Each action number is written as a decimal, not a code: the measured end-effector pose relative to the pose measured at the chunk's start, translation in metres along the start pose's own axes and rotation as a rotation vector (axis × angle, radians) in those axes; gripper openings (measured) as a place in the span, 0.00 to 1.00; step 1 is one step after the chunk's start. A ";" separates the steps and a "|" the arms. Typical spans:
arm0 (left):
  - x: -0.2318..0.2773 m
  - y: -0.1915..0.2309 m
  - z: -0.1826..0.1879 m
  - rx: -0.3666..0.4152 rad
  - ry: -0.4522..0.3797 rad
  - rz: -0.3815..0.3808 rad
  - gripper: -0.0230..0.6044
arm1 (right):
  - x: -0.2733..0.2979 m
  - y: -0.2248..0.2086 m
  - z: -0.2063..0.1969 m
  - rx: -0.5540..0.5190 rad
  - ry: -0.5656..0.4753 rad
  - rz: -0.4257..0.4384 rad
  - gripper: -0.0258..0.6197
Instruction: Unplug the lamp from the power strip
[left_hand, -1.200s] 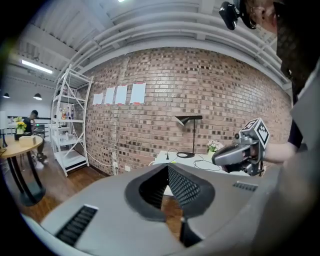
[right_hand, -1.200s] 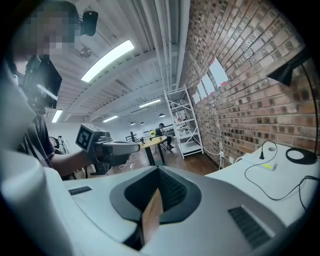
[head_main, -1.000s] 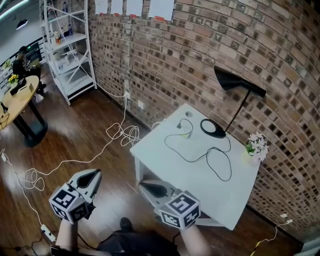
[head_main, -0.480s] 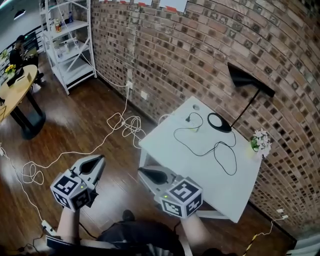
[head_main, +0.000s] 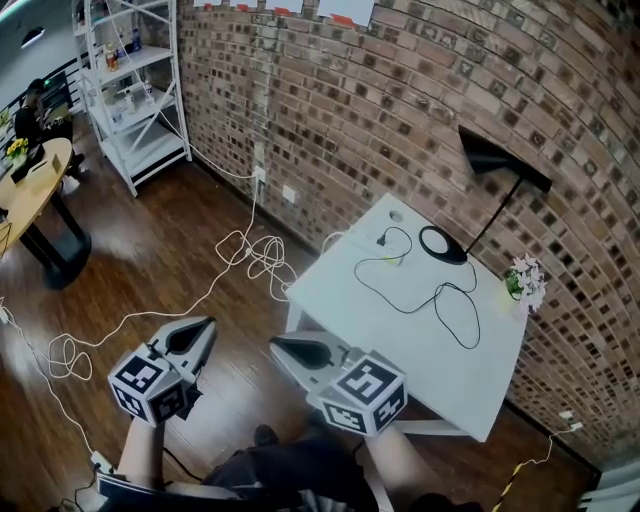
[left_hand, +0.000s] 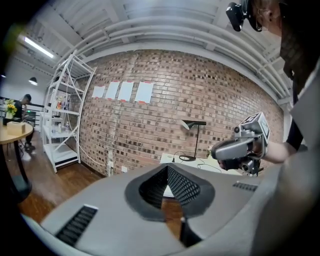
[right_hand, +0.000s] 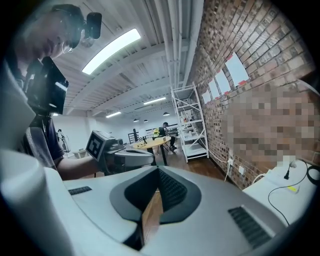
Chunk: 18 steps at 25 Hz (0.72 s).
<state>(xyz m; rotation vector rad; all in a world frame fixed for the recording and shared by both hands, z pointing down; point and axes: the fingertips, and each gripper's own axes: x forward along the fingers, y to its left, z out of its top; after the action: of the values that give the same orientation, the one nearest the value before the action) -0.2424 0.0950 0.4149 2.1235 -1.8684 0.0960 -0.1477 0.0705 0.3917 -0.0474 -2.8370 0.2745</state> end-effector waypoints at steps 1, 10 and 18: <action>0.002 0.000 0.002 0.000 0.001 -0.005 0.03 | 0.000 -0.001 0.001 -0.002 -0.002 -0.003 0.05; 0.029 -0.009 0.004 0.031 0.007 -0.014 0.03 | -0.012 -0.026 -0.009 0.024 0.007 0.004 0.05; 0.067 -0.009 0.001 0.068 0.046 -0.043 0.03 | -0.020 -0.063 -0.012 0.069 -0.013 -0.009 0.05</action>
<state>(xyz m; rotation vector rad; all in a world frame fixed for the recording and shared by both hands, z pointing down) -0.2236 0.0320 0.4290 2.1856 -1.8169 0.1995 -0.1251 0.0098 0.4091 -0.0182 -2.8372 0.3712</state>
